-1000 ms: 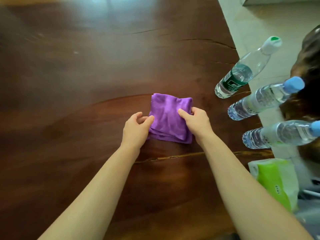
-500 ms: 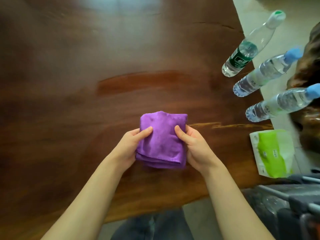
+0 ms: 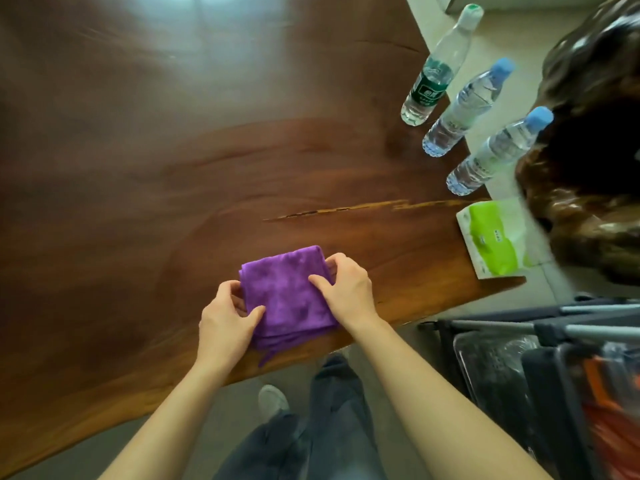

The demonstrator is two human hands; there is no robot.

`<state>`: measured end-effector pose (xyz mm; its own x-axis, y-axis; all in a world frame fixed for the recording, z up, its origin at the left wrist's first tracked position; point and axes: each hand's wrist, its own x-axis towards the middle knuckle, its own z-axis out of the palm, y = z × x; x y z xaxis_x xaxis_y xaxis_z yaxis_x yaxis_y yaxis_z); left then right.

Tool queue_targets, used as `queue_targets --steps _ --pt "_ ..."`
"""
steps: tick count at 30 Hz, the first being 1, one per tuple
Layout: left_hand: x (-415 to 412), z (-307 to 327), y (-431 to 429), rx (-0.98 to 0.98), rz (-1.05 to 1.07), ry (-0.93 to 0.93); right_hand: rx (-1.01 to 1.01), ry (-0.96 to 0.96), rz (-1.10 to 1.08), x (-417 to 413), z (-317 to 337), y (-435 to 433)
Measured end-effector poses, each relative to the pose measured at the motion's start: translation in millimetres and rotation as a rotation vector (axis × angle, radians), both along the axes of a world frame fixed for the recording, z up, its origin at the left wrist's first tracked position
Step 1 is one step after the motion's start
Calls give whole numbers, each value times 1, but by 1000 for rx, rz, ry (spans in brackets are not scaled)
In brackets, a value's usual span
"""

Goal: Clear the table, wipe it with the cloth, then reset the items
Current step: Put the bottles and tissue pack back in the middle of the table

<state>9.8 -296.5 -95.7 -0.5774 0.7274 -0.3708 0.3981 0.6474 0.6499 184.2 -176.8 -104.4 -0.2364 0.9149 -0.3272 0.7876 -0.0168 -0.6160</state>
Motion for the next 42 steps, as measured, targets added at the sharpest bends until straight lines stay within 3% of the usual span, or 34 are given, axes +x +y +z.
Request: queue_targets --steps 7,14,21,24,27,30,42 --pt "21 16 26 197 -94 275 84 60 -207 64 11 15" --pt "80 25 105 283 -307 155 137 21 -411 161 35 45" --pt "146 21 171 279 -491 118 407 52 -544 218 59 67" --pt "171 21 204 298 -526 86 526 -116 -548 239 60 81" --pt "199 24 246 307 -547 24 345 -332 -460 252 53 100" --pt "226 28 291 310 -544 -45 165 -377 -370 255 38 118" --pt "275 31 368 356 -520 -42 104 -318 -337 265 3 146"
